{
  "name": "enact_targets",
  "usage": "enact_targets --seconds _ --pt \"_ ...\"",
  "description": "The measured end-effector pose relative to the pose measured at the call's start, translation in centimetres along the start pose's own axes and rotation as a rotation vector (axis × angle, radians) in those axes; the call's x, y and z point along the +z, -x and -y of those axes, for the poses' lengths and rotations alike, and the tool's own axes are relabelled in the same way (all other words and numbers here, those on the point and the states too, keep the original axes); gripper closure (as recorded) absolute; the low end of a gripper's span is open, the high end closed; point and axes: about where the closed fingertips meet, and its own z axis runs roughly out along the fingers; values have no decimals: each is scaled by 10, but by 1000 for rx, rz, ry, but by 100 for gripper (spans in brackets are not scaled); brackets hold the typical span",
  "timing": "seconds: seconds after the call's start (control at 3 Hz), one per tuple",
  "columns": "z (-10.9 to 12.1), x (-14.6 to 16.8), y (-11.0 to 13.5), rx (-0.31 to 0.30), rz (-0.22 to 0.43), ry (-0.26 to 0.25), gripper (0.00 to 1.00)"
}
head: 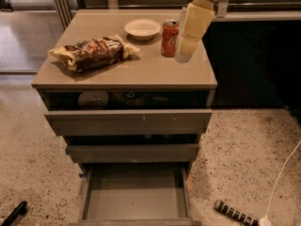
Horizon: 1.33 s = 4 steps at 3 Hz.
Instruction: Place brown chip bag into bottom drawer
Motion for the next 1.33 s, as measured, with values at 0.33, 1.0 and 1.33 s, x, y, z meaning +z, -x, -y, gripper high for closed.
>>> enact_targets --seconds 0.33,1.0,1.33 --pt "30 34 45 -56 13 25 0" --pt "28 40 42 -36 91 75 0" --pt "24 57 39 4 283 209 0"
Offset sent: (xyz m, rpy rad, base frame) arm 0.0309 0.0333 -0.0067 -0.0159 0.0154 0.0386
